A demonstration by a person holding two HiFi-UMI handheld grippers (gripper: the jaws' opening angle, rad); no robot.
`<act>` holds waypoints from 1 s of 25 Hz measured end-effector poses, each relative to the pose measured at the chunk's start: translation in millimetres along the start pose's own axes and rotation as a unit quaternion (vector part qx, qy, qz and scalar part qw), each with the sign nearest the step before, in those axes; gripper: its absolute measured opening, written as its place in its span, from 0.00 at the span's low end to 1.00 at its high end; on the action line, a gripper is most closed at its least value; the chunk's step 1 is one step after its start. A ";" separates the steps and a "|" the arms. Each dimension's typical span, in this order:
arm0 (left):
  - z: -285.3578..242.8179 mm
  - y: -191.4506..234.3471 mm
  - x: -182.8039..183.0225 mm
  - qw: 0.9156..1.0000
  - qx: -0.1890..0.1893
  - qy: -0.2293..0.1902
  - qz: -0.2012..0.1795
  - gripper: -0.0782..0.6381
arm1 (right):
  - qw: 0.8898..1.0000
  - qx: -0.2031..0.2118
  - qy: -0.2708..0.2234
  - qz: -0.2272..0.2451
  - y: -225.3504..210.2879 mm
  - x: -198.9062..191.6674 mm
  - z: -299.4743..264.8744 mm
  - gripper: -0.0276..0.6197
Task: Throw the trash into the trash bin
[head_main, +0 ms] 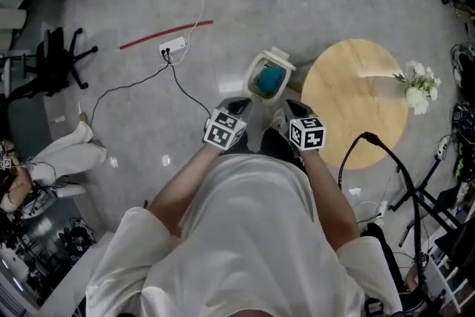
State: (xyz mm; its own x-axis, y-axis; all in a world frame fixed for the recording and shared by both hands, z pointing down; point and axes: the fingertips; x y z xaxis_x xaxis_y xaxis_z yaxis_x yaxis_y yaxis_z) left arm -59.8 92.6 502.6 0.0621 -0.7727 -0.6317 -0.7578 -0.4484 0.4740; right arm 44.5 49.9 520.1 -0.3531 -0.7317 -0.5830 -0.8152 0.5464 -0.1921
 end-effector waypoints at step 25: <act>28.3 -33.0 37.5 0.999 -0.010 -0.020 -0.038 0.12 | 0.997 -0.017 -0.067 0.025 5.4 16.1 68.8 0.05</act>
State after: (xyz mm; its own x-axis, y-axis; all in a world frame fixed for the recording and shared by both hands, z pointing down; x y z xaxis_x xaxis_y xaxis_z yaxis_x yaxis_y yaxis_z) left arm -50.8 91.2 445.9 0.0922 -0.7181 -0.6898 -0.7394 -0.5134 0.4356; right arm 66.1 69.0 455.4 -0.3305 -0.6417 -0.6921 -0.8140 0.5649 -0.1350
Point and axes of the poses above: the fingertips, and each gripper's own axes: z backward along the fingers, y to its left, x out of its top, and after that the axes turned 13 degrees about -x, right-handed
